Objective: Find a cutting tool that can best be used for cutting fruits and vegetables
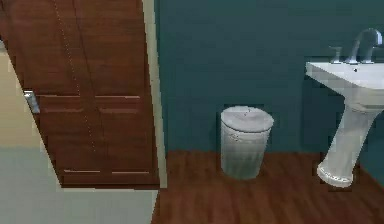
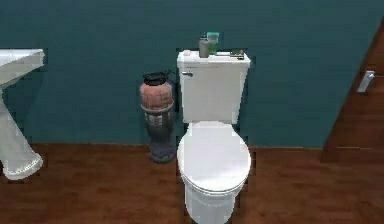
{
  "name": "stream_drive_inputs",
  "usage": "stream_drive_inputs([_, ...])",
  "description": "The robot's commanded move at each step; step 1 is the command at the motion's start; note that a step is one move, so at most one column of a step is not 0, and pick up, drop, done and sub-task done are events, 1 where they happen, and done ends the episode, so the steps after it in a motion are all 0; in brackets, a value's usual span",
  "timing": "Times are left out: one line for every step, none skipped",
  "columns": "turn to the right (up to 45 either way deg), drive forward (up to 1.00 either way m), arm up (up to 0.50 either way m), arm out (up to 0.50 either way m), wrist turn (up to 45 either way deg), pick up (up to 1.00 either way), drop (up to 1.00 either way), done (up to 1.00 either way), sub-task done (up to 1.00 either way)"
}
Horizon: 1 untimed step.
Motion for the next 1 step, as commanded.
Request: stream_drive_inputs([45.0, 0.0, 0.0, 0.0, 0.0, 0.0, 0.0, 0.0, 0.0])
